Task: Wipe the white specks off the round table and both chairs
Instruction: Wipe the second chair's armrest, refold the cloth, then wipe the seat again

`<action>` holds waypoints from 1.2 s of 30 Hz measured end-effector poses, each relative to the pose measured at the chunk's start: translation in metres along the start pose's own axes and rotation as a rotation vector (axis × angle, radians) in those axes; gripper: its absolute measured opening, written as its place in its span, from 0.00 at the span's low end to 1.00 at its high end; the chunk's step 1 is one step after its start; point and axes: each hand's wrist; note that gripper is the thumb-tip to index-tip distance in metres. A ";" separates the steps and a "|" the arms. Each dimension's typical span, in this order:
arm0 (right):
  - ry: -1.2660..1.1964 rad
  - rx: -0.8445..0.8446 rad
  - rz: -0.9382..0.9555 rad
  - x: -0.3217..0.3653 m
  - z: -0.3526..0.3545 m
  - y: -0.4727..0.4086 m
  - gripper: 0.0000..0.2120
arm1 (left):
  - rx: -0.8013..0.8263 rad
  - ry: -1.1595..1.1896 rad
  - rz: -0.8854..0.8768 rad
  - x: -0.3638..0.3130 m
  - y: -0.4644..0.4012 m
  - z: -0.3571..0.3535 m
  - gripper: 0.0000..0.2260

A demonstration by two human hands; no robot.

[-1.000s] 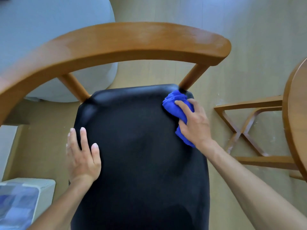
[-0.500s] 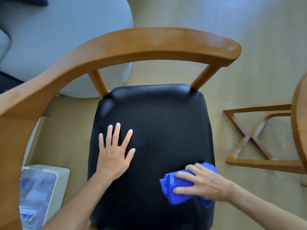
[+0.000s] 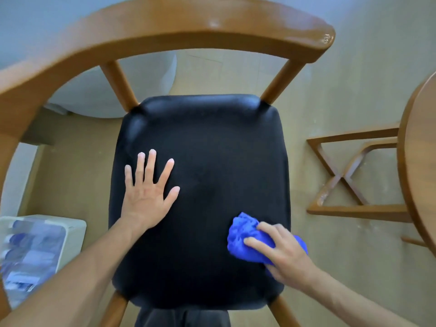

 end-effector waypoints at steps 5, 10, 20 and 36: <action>0.159 0.300 0.463 0.006 0.008 0.047 0.19 | 0.040 0.023 0.011 0.002 0.000 0.005 0.31; 0.149 0.018 0.196 -0.046 0.030 -0.028 0.22 | 0.043 0.046 0.011 0.004 0.000 0.007 0.29; -0.066 -0.153 -0.051 0.086 -0.034 -0.084 0.26 | 0.096 0.210 0.028 0.010 -0.004 0.024 0.27; -0.003 -0.035 -0.151 0.111 -0.018 -0.067 0.31 | 0.188 0.178 0.043 0.004 -0.004 0.036 0.28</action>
Point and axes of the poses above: each hand's wrist, its own y-axis away from the middle knuckle, its own z-axis out of the back of the hand, x = y × z, and after that the axes turned 2 degrees about z, right-handed
